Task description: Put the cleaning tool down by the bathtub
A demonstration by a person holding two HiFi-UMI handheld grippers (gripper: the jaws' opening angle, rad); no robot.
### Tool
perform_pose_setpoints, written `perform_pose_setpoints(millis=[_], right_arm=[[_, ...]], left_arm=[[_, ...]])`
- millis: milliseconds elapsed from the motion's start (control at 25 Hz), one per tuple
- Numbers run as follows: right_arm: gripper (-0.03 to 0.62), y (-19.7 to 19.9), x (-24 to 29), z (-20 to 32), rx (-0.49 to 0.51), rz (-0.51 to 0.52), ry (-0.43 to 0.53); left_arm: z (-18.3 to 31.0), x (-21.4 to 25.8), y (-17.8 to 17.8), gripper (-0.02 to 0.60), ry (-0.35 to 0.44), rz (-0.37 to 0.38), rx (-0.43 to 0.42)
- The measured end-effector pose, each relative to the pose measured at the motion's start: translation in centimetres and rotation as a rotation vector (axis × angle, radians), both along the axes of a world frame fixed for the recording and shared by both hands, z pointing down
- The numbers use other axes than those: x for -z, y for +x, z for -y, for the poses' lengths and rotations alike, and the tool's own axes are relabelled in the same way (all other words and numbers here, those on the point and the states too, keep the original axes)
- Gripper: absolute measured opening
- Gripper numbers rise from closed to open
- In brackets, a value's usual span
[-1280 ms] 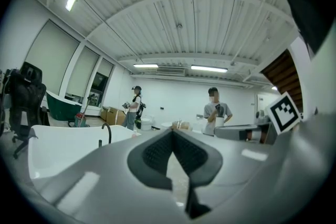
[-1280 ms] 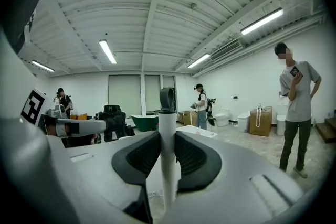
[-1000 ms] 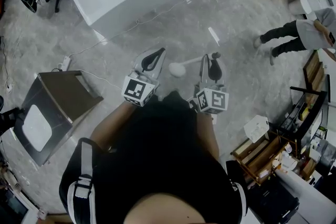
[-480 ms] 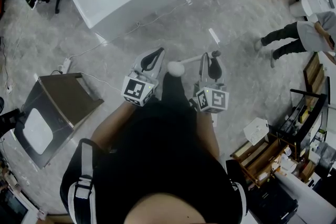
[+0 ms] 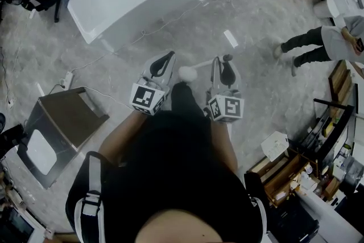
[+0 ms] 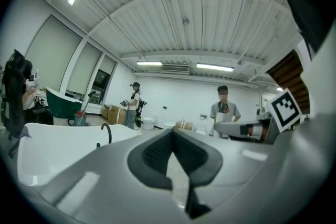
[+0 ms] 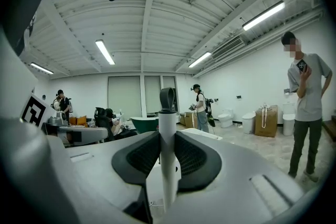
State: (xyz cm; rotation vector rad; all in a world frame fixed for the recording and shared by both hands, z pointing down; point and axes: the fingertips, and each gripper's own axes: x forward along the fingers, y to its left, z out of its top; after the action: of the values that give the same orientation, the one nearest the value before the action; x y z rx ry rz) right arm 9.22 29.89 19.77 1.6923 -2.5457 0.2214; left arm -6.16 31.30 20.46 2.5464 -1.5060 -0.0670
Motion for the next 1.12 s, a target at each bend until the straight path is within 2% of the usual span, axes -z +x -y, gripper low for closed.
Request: perform_pose_setpoints(millis=[560, 880, 1120], right_arm=[[0.087, 5.3, -2.1, 11.9, 0.069, -0.001, -0.030], [0.087, 8.3, -3.3, 16.2, 0.092, -0.009, -0.024], [0.087, 8.9, -4.0, 18.0, 0.092, -0.020, -0.025]], left_arm=[[11.7, -1.1, 6.5, 0.006, -0.036, 0.000, 0.043], [15.0, -1.3, 8.9, 0.006, -0.033, 0.024, 0.079], [16.1, -0.9, 8.7, 0.008, -0.023, 0.035, 0.099]])
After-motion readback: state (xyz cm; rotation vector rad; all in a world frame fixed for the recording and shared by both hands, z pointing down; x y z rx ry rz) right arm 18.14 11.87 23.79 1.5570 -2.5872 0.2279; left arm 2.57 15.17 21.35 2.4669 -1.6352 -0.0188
